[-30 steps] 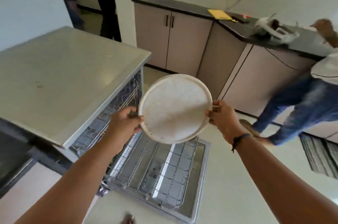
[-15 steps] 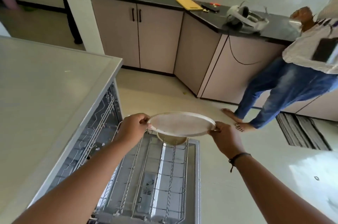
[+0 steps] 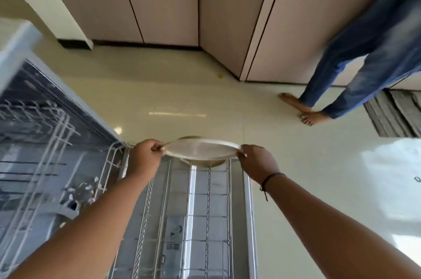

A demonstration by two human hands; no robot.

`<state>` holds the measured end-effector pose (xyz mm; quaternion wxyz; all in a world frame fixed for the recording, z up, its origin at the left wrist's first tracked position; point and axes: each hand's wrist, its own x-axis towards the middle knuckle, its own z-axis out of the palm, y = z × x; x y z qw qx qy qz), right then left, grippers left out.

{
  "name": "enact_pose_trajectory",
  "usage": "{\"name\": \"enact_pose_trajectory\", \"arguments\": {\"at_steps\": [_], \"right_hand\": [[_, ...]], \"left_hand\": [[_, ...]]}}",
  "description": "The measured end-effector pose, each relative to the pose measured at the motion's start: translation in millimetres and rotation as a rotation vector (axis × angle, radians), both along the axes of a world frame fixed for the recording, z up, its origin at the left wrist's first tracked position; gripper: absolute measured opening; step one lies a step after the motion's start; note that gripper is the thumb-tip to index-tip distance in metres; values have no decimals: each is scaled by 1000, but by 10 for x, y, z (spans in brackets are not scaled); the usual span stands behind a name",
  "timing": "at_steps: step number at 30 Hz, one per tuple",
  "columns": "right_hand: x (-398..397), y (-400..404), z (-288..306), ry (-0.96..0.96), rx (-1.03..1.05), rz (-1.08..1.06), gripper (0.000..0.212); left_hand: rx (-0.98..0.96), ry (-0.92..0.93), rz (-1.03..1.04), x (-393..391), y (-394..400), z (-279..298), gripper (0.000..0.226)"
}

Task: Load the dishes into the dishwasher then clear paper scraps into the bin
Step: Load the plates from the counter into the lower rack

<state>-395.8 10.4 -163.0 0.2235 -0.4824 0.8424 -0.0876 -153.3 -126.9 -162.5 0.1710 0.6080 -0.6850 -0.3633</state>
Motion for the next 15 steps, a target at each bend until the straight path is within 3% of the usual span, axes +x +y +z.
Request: {"name": "enact_pose_trajectory", "arguments": {"at_steps": [6, 15], "right_hand": [[-132, -286, -1120, 40, 108, -14, 25], [-161, -555, -1871, 9, 184, -83, 25]], "left_hand": [[60, -75, -7, -209, -352, -1204, 17], [63, -192, -29, -331, -581, -1902, 22]]}}
